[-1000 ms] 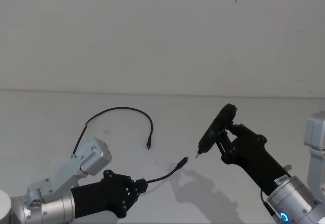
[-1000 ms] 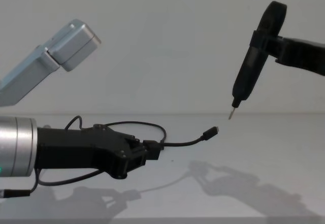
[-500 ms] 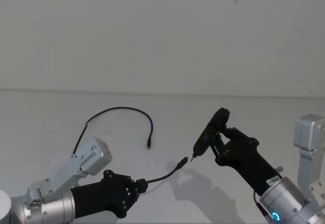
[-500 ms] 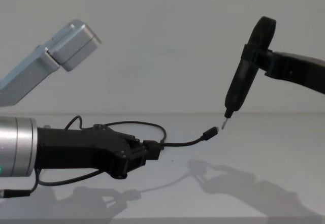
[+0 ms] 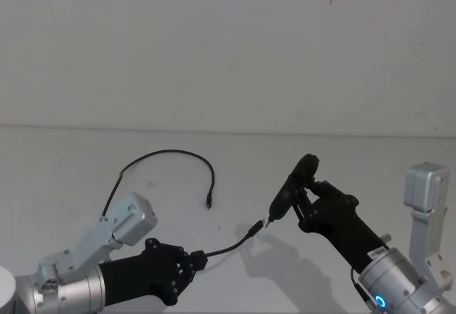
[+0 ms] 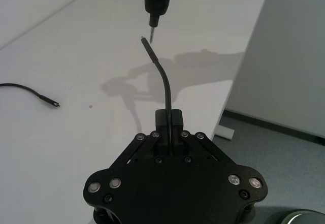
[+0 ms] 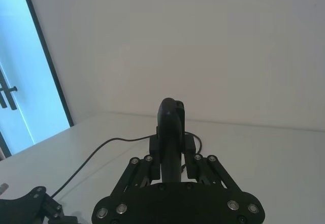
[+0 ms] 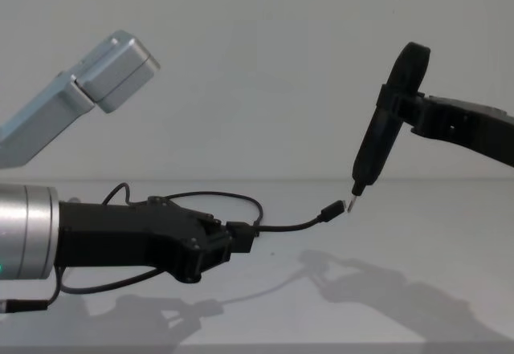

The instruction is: Pick up the data cable with the one hand.

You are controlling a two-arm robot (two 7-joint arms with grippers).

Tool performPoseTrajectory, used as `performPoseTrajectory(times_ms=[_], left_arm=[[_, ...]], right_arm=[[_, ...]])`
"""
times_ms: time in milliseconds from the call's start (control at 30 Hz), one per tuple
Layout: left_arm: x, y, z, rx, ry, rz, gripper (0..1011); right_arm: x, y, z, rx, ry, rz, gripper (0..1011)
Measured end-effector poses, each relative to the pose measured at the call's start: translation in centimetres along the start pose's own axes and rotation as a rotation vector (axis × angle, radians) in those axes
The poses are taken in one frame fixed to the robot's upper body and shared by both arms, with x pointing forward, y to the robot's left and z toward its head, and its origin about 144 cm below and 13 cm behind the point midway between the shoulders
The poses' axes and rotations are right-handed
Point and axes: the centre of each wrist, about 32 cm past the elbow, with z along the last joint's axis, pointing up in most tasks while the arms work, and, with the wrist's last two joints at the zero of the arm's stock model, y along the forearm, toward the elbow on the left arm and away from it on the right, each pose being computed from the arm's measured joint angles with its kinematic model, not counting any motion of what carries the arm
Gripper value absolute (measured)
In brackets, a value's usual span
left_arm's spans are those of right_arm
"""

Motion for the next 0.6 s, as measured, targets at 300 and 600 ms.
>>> performPoseTrajectory(times_ms=[300,600], left_arm=[[0.0,0.0,0.0,0.0,0.0,0.0,43],[0.0,0.0,0.0,0.0,0.0,0.0,43]], right_arm=[[0.3,0.32,-0.28,0.006,0.002,-0.008,269],[0.37,0.63,-0.43,0.019,0.01,-0.009,269]])
